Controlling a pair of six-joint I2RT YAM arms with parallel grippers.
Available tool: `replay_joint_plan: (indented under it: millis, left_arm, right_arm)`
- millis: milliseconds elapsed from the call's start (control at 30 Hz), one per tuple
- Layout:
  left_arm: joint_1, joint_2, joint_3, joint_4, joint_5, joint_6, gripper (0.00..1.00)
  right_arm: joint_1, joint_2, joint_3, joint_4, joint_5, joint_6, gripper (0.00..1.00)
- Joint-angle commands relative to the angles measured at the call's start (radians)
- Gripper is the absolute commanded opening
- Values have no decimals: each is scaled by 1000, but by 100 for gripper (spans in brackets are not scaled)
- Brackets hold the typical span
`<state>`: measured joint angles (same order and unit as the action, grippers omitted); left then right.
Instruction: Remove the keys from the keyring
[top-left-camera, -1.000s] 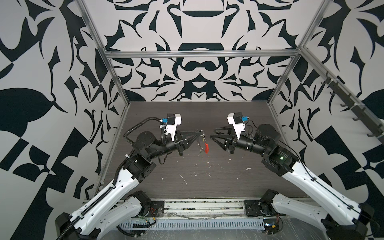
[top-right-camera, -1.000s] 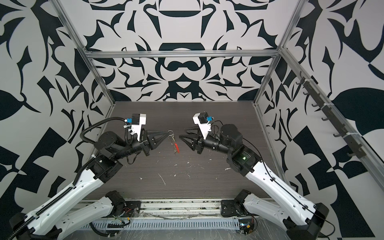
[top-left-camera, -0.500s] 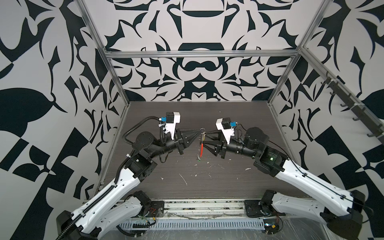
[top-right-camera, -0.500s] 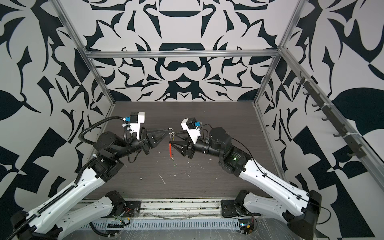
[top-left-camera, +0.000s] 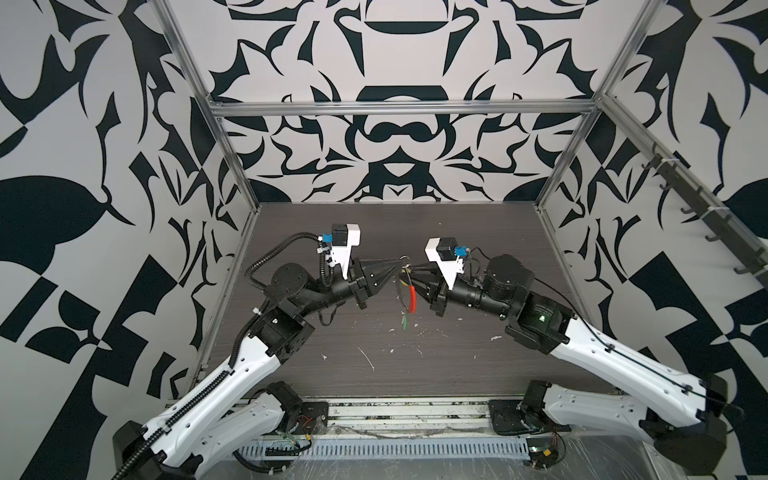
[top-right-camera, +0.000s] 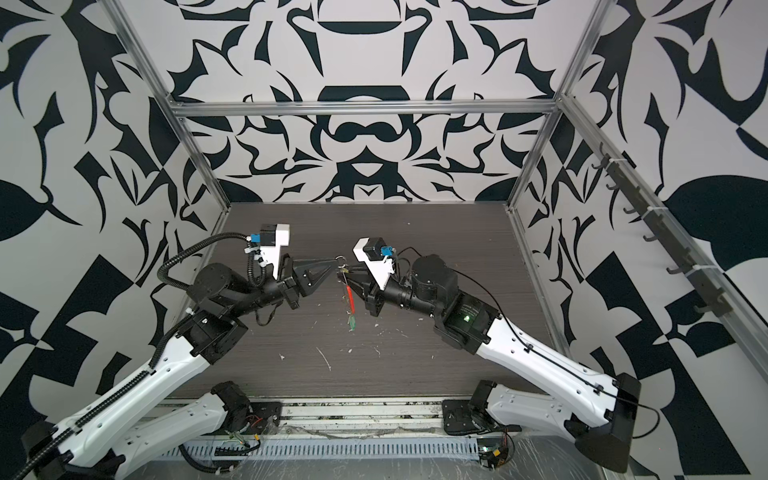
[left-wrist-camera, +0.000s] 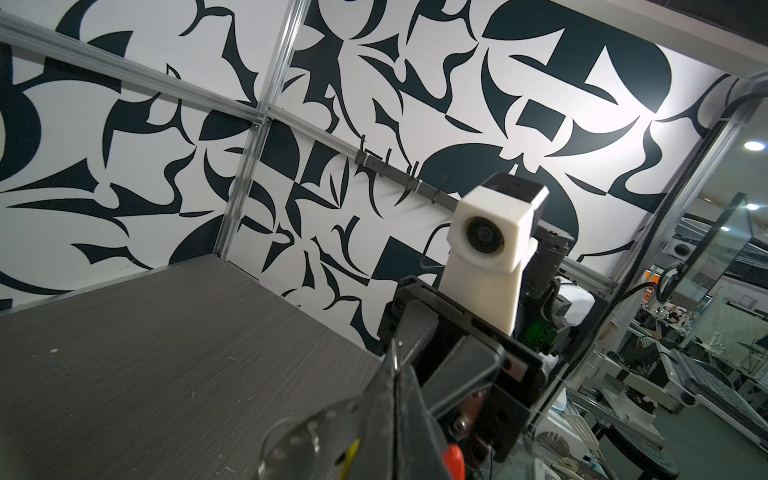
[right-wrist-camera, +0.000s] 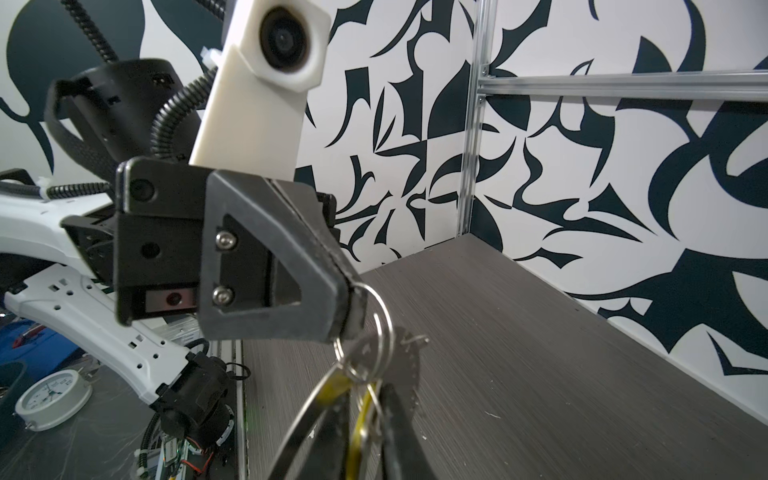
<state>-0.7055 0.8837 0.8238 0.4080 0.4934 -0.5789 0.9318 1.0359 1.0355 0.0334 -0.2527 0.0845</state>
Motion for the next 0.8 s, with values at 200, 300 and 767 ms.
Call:
replay_joint_plan:
  millis: [200,300,767]
  left_arm:
    - [0,-32,-26,68,-58,-23,0]
    - [0,-34,-28,78,-68,-32,0]
    - [0,-38,-8,31,0,3,0]
  right_arm:
    - [52,19,68,-43,66,-84,0]
    - [67,38,80,-61,63,-97,0]
    - [93,37,74,-126,43,-92,14]
